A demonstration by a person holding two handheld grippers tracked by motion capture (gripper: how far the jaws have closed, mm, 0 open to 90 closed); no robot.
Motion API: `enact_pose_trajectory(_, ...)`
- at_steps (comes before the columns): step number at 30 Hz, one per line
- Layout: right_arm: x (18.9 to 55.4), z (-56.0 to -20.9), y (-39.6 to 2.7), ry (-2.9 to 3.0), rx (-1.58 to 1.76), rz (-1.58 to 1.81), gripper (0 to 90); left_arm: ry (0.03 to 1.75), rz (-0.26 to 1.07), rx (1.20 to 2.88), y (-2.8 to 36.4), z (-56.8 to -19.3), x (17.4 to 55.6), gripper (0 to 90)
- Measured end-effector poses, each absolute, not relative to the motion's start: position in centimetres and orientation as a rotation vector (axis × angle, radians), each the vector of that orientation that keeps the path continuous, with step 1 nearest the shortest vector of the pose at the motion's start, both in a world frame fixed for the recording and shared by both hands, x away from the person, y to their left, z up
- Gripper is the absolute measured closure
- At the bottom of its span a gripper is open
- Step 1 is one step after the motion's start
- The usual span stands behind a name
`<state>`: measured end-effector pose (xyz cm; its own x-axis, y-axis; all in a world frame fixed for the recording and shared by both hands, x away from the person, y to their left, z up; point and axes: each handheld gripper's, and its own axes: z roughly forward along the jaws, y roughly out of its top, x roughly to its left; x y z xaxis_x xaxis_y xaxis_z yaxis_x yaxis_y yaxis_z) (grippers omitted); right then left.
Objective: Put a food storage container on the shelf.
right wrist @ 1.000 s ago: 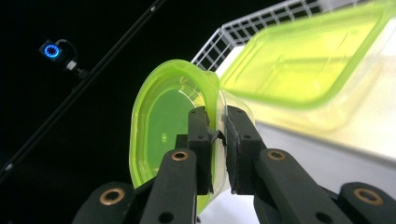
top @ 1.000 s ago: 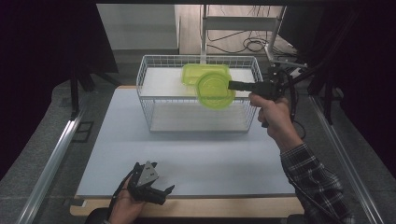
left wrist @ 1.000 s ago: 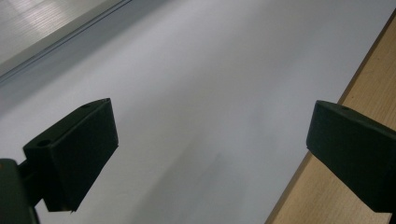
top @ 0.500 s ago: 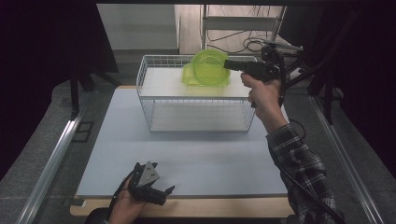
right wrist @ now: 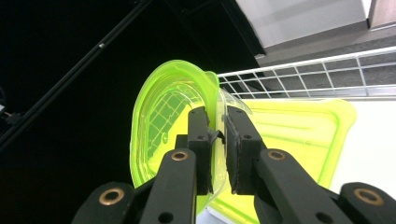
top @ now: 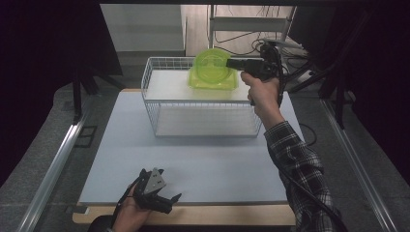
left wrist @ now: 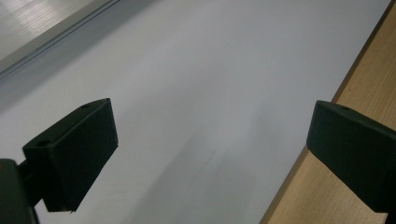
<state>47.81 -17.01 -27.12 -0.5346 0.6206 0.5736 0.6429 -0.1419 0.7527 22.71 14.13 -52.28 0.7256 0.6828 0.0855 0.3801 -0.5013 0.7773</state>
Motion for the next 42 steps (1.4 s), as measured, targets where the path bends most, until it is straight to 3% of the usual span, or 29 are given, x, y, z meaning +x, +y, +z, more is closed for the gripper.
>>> enact_pose_trajectory(30,48.7,-27.5,-15.7,-2.19,-1.652,-1.829,67.2,0.784,0.509,2.181,13.8,-52.5,22.7,2.0)
enact_pose_trajectory(42,48.1,-27.9,-16.2,-2.197,-1.545,-1.836,36.8,0.784,0.515,2.182,13.8,-52.5,22.6,2.0)
